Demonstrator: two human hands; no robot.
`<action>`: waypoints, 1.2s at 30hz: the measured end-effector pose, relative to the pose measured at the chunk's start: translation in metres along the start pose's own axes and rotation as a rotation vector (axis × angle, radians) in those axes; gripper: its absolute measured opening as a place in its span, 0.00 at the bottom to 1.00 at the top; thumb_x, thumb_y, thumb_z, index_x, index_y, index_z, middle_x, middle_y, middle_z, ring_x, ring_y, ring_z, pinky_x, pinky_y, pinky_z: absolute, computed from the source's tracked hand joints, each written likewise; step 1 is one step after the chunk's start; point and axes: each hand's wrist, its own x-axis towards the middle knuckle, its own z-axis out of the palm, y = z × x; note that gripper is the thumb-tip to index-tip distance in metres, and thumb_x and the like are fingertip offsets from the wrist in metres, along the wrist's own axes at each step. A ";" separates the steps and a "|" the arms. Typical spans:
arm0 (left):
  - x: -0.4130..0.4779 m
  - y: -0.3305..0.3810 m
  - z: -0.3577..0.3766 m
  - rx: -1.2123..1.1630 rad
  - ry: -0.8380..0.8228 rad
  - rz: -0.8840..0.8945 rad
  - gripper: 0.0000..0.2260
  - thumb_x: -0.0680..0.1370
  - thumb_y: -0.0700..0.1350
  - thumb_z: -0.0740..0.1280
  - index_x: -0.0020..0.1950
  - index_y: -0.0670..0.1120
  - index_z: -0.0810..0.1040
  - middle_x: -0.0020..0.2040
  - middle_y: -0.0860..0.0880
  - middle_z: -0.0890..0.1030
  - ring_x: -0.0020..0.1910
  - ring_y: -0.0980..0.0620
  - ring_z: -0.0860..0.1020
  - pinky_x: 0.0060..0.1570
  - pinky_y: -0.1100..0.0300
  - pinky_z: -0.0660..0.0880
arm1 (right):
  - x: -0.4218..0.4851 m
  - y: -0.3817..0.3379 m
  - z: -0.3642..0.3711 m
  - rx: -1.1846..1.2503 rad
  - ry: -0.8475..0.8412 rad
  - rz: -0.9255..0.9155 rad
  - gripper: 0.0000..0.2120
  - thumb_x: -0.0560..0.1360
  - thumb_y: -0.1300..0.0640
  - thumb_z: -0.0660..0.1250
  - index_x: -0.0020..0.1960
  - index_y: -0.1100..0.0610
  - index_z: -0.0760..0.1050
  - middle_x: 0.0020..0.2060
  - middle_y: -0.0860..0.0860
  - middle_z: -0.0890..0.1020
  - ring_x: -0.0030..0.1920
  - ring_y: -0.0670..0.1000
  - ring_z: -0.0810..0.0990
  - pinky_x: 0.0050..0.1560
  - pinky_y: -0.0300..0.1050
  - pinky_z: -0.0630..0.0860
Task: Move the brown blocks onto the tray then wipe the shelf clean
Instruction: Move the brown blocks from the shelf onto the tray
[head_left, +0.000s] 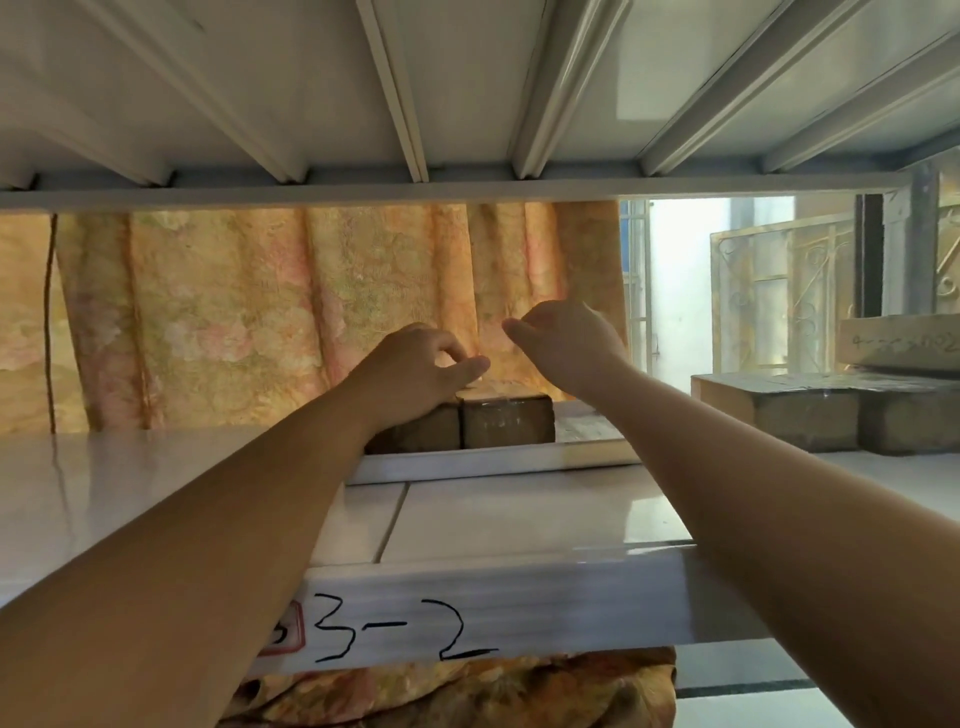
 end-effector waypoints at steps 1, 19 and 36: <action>0.002 0.004 0.000 0.068 0.072 0.041 0.13 0.76 0.56 0.63 0.52 0.49 0.79 0.58 0.51 0.77 0.53 0.52 0.74 0.48 0.57 0.70 | 0.001 0.001 -0.002 -0.008 0.008 -0.004 0.17 0.74 0.44 0.60 0.49 0.54 0.82 0.50 0.50 0.84 0.54 0.54 0.80 0.45 0.45 0.73; 0.071 0.254 0.093 0.120 -0.005 0.113 0.17 0.78 0.55 0.59 0.38 0.43 0.75 0.36 0.47 0.77 0.39 0.48 0.78 0.34 0.59 0.70 | 0.016 0.157 -0.175 -0.576 0.092 0.117 0.14 0.75 0.46 0.60 0.54 0.54 0.75 0.55 0.53 0.78 0.67 0.59 0.65 0.63 0.54 0.65; 0.091 0.325 0.167 0.187 -0.506 -0.509 0.27 0.78 0.59 0.59 0.68 0.40 0.69 0.68 0.42 0.72 0.67 0.44 0.70 0.55 0.56 0.66 | 0.034 0.299 -0.261 -0.365 -0.244 0.262 0.41 0.69 0.31 0.62 0.73 0.57 0.64 0.73 0.56 0.66 0.71 0.59 0.66 0.70 0.56 0.65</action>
